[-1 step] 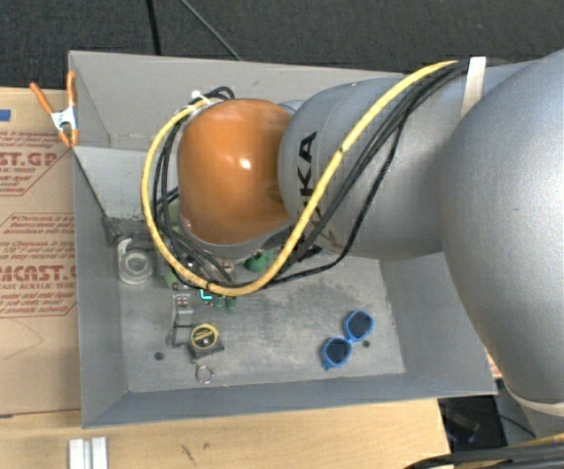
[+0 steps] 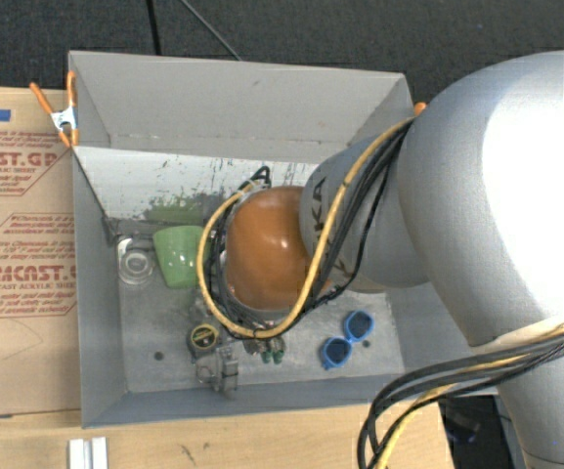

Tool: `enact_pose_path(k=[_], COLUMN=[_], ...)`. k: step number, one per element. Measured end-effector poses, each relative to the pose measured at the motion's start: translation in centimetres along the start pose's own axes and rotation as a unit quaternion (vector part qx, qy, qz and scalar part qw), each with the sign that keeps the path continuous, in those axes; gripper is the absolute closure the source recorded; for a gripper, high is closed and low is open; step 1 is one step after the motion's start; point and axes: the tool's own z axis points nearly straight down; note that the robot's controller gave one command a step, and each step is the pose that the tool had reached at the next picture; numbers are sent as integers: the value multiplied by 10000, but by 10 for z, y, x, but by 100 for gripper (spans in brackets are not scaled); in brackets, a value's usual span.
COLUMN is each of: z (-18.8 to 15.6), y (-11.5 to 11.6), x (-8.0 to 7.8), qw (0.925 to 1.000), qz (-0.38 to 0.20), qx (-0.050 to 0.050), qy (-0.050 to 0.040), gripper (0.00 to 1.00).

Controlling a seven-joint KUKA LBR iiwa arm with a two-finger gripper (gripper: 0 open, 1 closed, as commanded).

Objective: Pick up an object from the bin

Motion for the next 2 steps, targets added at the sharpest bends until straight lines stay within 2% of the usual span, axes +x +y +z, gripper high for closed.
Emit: enact_pose_path(k=[1,2], z=[-4,-128], y=[2,-2], x=[-2,-25], qw=[10000,9999], qz=[-13,-113], qx=[-6,-3], qy=[-13,-59], gripper=[100,100])
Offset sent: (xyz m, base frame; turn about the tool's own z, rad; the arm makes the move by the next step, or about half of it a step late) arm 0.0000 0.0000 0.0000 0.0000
